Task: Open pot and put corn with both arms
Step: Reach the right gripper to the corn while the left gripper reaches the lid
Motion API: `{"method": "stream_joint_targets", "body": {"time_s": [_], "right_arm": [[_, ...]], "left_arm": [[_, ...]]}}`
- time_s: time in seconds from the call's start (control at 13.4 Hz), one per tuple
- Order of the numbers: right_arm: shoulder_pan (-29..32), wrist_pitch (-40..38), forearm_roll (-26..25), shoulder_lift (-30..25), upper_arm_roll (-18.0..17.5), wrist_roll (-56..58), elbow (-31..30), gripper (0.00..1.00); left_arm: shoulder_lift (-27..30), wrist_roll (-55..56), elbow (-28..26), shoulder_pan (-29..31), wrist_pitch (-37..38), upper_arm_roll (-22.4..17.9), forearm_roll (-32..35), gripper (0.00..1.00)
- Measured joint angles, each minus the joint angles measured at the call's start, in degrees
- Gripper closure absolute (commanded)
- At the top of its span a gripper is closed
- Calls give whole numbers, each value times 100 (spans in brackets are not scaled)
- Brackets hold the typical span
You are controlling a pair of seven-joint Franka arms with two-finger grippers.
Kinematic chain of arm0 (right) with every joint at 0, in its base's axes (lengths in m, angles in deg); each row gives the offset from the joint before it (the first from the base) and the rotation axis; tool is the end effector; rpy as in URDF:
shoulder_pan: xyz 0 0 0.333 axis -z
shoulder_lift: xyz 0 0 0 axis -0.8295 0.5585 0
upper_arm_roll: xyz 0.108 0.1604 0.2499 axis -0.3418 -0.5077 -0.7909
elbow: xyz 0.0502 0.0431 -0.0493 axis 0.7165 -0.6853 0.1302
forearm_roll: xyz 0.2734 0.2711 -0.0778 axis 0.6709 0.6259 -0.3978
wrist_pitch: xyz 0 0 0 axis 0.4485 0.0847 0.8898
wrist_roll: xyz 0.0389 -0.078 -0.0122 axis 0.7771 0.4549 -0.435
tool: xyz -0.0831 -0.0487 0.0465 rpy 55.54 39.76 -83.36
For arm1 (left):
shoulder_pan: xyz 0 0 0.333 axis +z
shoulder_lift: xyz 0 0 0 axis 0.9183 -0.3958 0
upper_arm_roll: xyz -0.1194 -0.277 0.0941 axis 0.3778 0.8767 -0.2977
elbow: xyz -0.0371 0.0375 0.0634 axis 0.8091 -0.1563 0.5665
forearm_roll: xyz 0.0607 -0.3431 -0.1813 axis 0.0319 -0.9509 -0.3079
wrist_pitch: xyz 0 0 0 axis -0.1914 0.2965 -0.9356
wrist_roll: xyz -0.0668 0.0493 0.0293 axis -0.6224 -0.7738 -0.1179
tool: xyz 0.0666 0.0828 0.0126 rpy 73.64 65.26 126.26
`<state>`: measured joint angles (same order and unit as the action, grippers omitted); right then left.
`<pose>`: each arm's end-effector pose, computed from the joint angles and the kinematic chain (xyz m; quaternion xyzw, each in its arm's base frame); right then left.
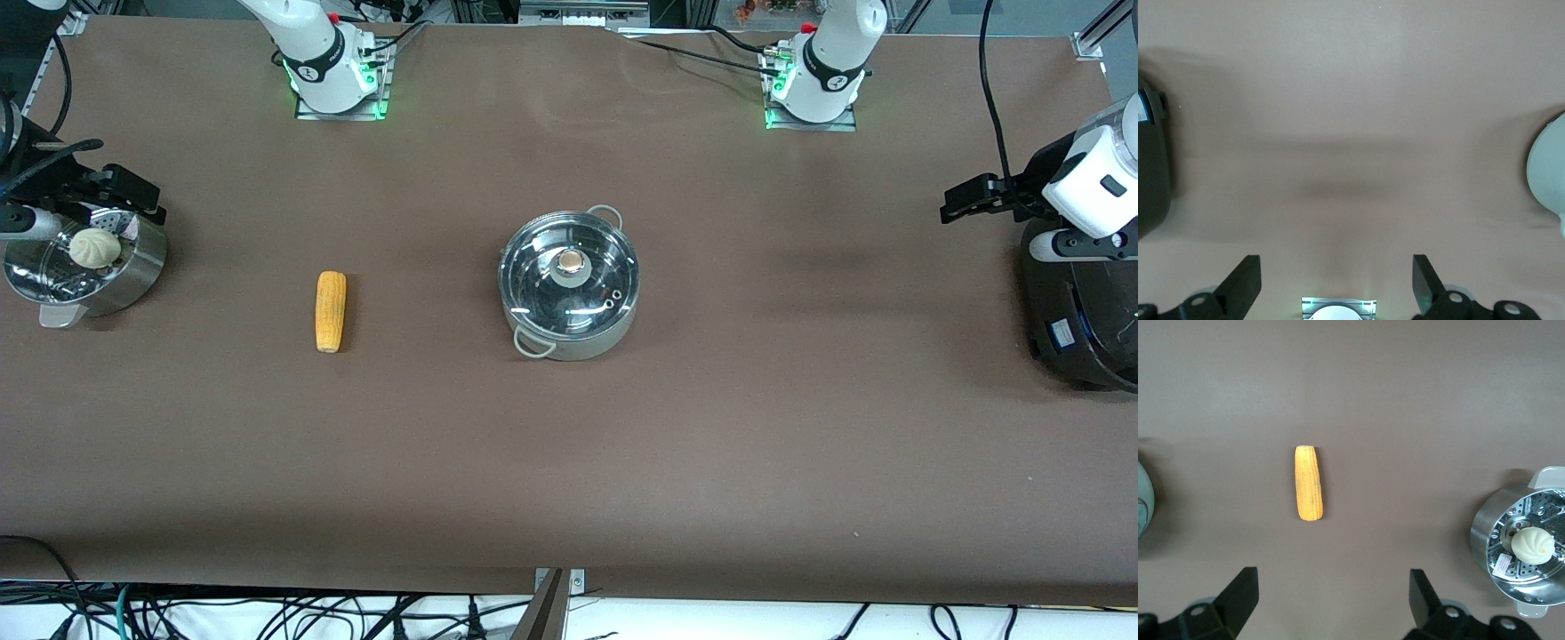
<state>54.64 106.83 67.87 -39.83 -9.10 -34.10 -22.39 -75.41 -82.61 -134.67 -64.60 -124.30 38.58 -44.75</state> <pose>0.5465 -0.0172 0.5784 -0.9999 -0.0047 0.0154 0.0029 0.5521 -0.0041 0.5763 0.9948 0.0257 -0.0979 0.0133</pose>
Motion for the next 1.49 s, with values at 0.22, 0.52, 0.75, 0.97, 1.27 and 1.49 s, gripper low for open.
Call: {"method": "stream_joint_targets", "body": {"time_s": [0.22, 0.52, 0.75, 0.97, 1.27, 1.49], "right_arm": [[0, -3, 0, 3, 0, 0, 0, 0], [0, -6, 0, 5, 0, 0, 0, 0], [-35, -14, 1, 24, -15, 0, 0, 0], [-421, -56, 0, 336, -50, -7, -16, 0], [-697, 145, -1, 1328, -68, -33, -81, 0], [-752, 1117, -1, 1797, -68, -33, -505, 0]], "left_arm": [[0, 0, 0, -3, -8, 15, 0, 0], [-1, 22, 0, -48, -10, 45, 0, 0], [-40, 350, 57, -229, -33, 57, -7, 0], [-519, 1333, 435, -1010, -92, 88, -221, 0], [-1603, 2399, 803, -2252, -979, 138, -860, 0], [-2242, 3203, 892, -2868, -1994, 191, -1027, 0]]}}
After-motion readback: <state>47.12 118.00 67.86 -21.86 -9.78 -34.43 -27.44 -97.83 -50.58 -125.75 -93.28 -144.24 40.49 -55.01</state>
